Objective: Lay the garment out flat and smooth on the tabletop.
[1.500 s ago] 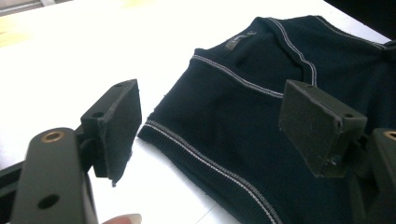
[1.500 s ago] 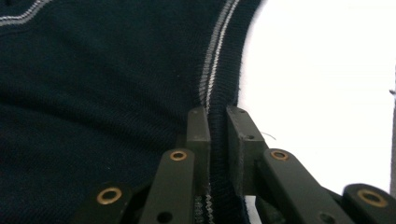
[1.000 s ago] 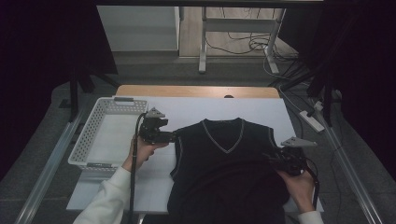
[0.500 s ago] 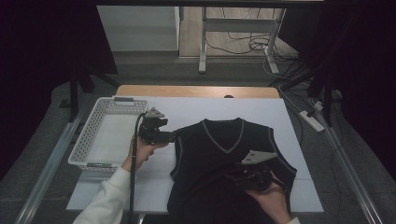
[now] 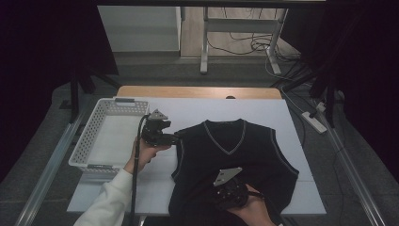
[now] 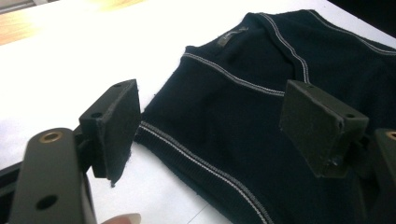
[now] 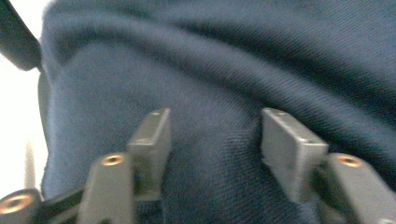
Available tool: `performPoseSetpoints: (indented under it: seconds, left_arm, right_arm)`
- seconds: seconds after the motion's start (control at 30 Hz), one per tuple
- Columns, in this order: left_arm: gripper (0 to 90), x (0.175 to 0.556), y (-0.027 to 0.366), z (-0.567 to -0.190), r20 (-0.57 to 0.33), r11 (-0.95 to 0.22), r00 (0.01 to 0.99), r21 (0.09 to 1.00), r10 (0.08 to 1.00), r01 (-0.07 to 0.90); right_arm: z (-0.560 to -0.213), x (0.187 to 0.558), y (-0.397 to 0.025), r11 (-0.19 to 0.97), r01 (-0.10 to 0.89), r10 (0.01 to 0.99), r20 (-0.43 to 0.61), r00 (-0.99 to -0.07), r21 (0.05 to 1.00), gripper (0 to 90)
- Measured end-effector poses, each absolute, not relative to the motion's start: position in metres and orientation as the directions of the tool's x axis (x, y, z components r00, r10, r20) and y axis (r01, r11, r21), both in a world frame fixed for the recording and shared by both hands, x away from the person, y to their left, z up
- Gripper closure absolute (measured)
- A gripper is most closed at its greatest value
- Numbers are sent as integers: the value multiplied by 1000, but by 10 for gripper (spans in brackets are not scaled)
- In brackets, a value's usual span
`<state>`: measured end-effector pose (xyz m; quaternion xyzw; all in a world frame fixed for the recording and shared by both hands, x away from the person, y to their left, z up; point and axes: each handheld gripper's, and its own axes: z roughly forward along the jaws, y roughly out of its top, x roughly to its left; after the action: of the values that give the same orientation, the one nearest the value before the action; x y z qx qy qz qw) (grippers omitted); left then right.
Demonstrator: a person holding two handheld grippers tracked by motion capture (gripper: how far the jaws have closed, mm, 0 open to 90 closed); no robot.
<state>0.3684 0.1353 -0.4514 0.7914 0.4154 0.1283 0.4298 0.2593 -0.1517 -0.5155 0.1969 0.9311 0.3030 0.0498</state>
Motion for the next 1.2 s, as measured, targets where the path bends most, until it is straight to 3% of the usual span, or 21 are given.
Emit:
performPoseSetpoints:
  seconds: [0.1,0.17,0.57,0.63,0.77,0.97,1.2]
  left_arm:
    - [214,366,134,-452,-152,-284,619,787,771,547]
    - [215,366,133,-453,-151,-288,622,786,769,548]
    - [214,365,124,-455,-130,-325,644,778,754,537]
    - [214,366,123,-455,-120,-332,644,778,756,534]
    - [213,365,120,-455,-119,-334,642,775,758,537]
    - [211,365,119,-457,-116,-339,639,769,760,542]
    - [205,365,117,-458,-112,-353,651,765,751,539]
  right_arm:
    - [-515,255,-150,752,304,389,-21,-921,585,742]
    - [-514,255,-150,753,296,379,-20,-925,587,805]
    - [-514,228,-121,742,254,204,151,-967,620,824]
    - [-513,222,-111,769,200,180,95,-979,607,819]
    - [-507,223,-117,737,210,216,71,-974,643,775]
    - [-493,238,-145,644,271,327,63,-943,715,437]
    - [-480,263,-183,527,341,428,104,-898,778,362]
